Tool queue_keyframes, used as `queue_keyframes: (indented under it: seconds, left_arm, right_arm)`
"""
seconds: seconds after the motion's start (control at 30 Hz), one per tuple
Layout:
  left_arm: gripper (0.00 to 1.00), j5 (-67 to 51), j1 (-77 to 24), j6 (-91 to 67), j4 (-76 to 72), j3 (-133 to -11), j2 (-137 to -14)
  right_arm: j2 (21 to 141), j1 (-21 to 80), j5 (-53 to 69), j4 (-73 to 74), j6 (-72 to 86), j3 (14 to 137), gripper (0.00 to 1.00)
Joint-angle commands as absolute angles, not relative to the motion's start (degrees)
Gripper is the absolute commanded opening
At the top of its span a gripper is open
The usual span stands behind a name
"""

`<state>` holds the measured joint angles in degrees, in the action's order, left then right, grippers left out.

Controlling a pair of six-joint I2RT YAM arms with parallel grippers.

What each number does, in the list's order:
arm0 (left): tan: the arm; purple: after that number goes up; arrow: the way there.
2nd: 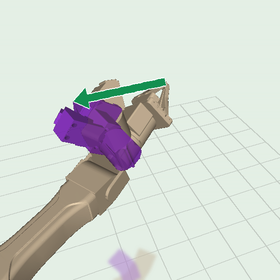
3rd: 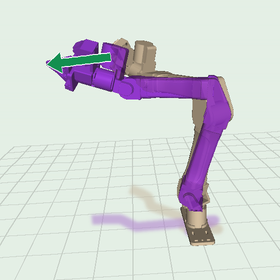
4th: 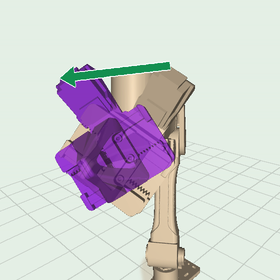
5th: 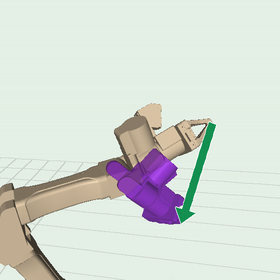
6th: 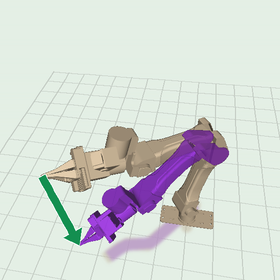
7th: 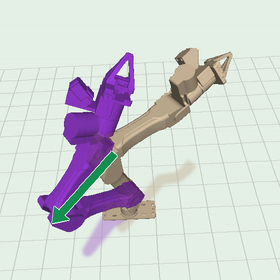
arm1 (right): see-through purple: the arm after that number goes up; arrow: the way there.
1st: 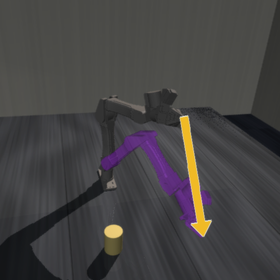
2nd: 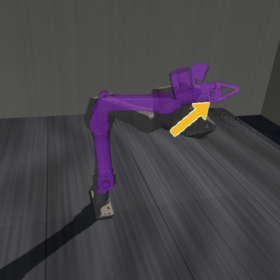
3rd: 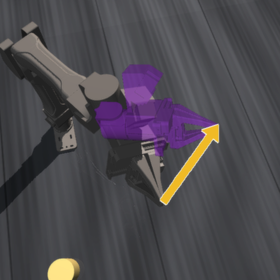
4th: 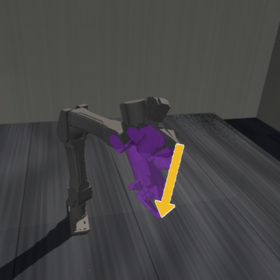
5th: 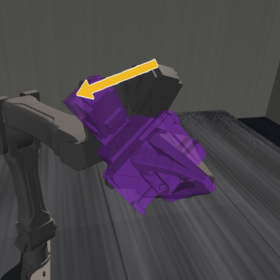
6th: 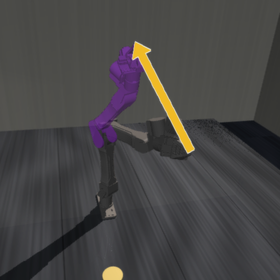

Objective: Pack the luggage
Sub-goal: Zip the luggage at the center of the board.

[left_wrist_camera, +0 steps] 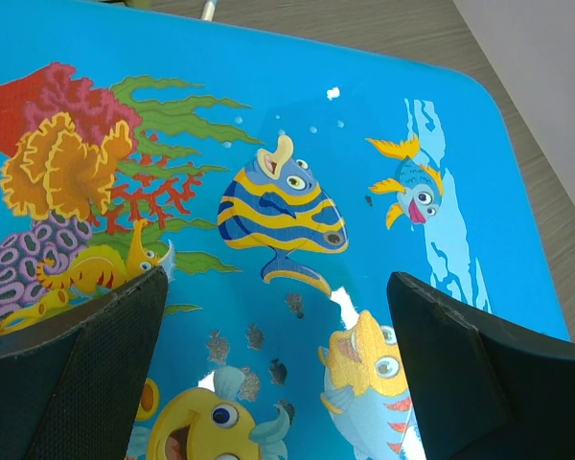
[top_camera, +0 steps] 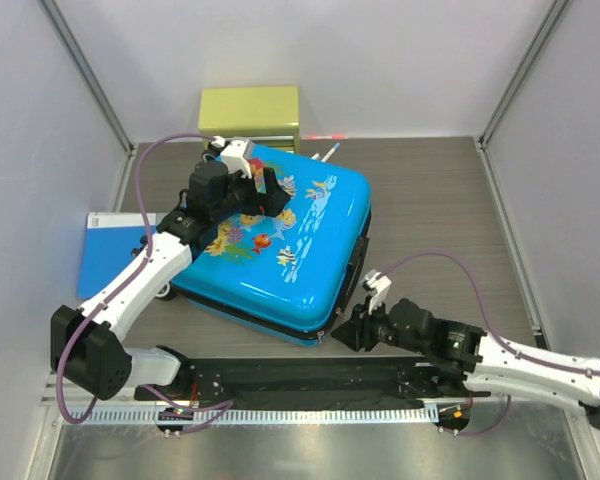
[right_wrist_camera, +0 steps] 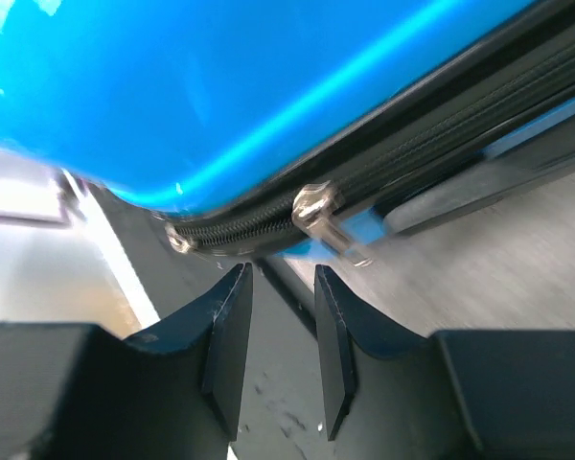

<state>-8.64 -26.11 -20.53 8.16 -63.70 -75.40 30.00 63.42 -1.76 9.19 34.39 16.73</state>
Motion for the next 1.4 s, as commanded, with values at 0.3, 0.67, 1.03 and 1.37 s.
queue_keyframes:
  seconds: [0.3, 0.67, 1.03, 1.37]
  left_arm:
    - [0.98, -6.5, -25.8, -20.8, 20.0, -62.2, -78.6]
    - [0.98, -7.0, -25.8, -21.0, 20.0, -62.3, -78.4]
    - [0.98, -7.5, -25.8, -21.4, 20.0, -62.4, -78.3]
    - [0.98, -7.6, -25.8, -21.3, 20.0, -62.4, -78.2]
  right_arm:
    - [46.8, 96.3, -50.2, -4.2, 35.0, 21.5, 0.39]
    - [52.1, 97.8, -62.6, -3.8, 37.0, 26.5, 0.43]
    - [59.8, 99.1, -66.6, -5.2, 41.3, 28.8, 0.43]
    - [59.0, 99.2, -71.3, -0.4, 47.7, 28.7, 0.09]
